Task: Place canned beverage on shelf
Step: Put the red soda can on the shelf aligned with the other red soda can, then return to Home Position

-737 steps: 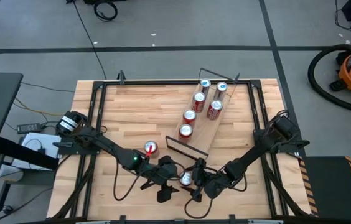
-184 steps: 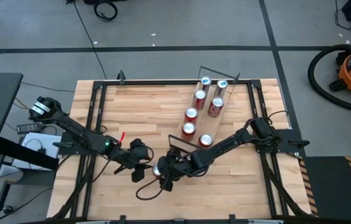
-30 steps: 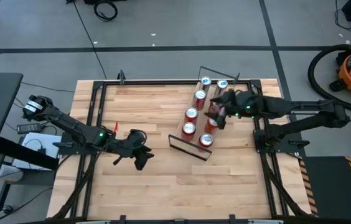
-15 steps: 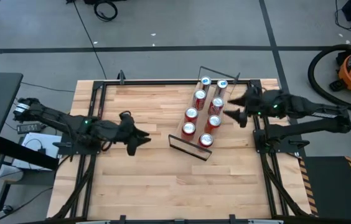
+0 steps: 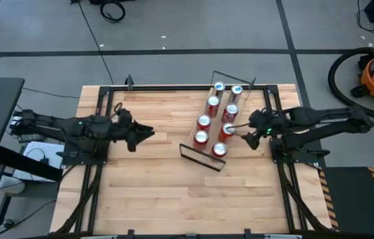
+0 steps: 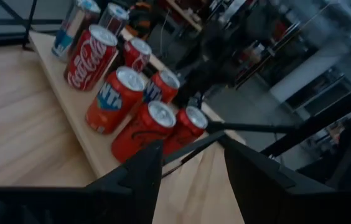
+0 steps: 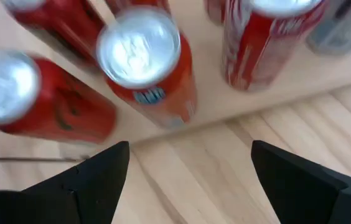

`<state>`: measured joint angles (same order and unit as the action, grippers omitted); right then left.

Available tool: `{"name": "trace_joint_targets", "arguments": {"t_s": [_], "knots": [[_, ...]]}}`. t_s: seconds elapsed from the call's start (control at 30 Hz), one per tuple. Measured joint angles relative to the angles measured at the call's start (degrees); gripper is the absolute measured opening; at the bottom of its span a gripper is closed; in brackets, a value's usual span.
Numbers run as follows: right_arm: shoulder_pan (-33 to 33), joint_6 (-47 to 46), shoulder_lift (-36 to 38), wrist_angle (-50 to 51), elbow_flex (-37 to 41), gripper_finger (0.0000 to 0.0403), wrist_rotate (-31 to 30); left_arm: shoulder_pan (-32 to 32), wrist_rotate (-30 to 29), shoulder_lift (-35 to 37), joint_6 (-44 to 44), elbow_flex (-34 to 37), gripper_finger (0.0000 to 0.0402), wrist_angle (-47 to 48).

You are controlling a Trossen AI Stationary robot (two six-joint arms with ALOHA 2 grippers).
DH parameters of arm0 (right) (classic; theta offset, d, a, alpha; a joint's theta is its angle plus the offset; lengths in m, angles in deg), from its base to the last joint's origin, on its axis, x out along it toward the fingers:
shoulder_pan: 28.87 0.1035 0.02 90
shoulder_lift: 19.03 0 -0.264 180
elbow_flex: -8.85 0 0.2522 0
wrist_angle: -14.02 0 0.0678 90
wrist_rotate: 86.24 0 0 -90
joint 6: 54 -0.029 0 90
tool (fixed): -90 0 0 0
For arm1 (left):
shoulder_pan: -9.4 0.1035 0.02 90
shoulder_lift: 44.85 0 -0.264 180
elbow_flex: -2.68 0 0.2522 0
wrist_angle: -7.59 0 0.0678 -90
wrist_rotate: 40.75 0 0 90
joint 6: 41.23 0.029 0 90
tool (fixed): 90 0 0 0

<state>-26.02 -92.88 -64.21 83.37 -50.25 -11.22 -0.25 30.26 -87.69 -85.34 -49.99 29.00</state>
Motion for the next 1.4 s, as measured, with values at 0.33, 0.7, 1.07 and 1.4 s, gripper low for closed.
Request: {"name": "trace_joint_targets", "arguments": {"t_s": [0.33,0.7,1.07,1.4], "knots": [[0.1,0.5,-9.2,-6.7,5.6,0.0347,-0.4,0.6,0.0,4.4,-0.4,0.0,0.0183,-0.3],[-0.1,3.1,-14.4,-11.4,7.6,0.0347,-3.0,0.6,0.1,4.4,-1.8,0.0,0.0183,-0.1],[-0.9,3.1,-16.5,-14.9,7.6,0.0347,-5.7,0.5,0.7,4.4,-4.5,0.0,0.0183,-0.2],[-1.9,1.5,-10.1,-13.8,7.0,0.0347,0.4,0.5,0.8,6.0,-2.2,0.0,0.0183,1.0]]}}
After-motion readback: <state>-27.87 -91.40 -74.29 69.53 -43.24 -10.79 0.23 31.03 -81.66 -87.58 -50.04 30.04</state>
